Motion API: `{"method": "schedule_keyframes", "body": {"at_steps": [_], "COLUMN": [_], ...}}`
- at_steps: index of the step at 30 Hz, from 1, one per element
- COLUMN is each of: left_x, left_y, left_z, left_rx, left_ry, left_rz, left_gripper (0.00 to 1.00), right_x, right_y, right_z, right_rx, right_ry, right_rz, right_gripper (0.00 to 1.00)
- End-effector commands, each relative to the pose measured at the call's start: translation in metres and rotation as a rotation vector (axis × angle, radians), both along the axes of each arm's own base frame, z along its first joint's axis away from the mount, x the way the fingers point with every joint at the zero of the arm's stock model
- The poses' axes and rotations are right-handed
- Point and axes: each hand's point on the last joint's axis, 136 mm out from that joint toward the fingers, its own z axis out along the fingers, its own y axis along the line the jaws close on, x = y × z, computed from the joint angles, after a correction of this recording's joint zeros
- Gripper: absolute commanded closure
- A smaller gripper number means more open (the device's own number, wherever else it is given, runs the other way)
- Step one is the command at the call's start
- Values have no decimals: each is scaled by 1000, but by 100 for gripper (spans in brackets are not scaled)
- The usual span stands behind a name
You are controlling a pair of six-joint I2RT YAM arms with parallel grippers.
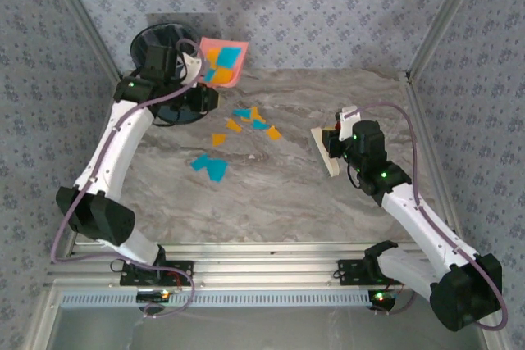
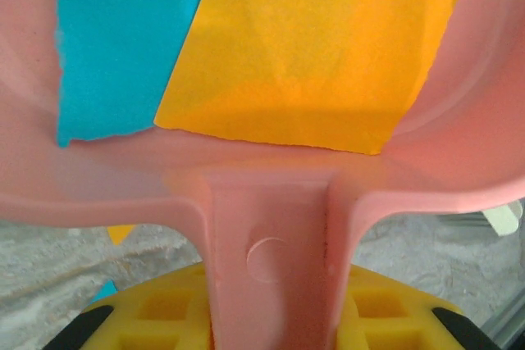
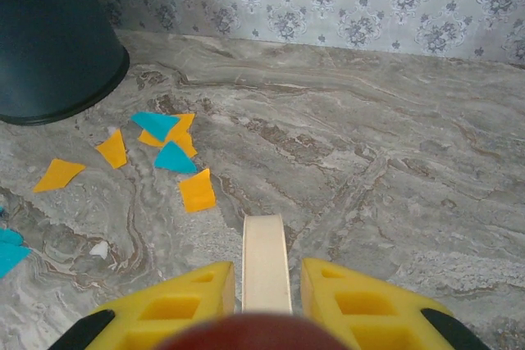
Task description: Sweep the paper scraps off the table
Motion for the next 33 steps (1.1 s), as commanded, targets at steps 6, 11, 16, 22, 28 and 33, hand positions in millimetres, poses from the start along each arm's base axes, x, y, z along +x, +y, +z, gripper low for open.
{"method": "schedule_keyframes", "body": {"at_steps": [6,11,16,22,28,33], "left_x": [29,52,74,96,108,115], "left_y": [6,15,26,39,50,56], "left_z": [35,45,49,51,56,59], "left_rx": [-38,-81,-146,-235,-326,-400], "left_ry": [-26,-4,38,81,101,127], "left_rz": [3,50,90,138,170,192], "left_gripper": [100,100,100,100,100,100], "right_x": [2,3,4,4,4,4], "right_y": [4,4,3,3,2,2], "right_z": [8,5,4,1,0,-1], "right_rx": [31,26,25,24,24,27], "right_ry": [-16,-7,-3,6,10,12], "right_rz": [13,13,10,10,5,6], "right_gripper": [100,100,100,100,100,100]}}
